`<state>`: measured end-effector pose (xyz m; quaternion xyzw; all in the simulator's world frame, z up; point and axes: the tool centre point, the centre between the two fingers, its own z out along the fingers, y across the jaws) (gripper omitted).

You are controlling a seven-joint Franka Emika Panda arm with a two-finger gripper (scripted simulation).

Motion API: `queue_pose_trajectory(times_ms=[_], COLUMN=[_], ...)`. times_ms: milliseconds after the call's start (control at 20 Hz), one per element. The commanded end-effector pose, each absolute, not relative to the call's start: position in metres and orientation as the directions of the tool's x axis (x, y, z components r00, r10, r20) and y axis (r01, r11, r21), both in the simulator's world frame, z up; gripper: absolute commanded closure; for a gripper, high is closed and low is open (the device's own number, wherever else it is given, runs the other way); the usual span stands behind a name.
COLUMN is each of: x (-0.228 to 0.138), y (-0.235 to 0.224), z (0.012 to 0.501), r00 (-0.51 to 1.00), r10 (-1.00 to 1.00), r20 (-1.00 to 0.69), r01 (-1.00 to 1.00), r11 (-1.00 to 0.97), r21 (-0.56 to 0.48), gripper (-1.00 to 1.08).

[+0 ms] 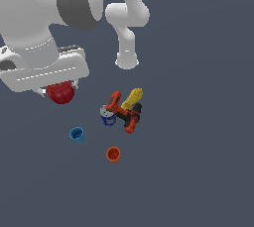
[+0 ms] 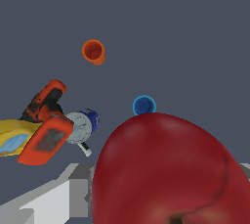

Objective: Pick up a designated object from a clutter of objects.

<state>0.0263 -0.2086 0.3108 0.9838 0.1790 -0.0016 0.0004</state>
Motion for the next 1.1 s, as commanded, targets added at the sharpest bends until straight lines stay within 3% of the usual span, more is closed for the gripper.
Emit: queue_pose_trajectory(times_ms=[0, 500, 1050], x=[0.037, 0.068, 0.081], y=[-0.210, -0.214, -0.216], z=[0.328, 0.374, 0.392], r00=[0.936, 0.936, 0.936], r10=[0.352, 0.353, 0.353], r20=[-0.002, -0.001, 0.000], r01=[0.352, 0.353, 0.353], r11=[-0.936, -0.936, -0.936], r21=[0.001, 0.000, 0.000], gripper=[1.08, 1.08, 1.08])
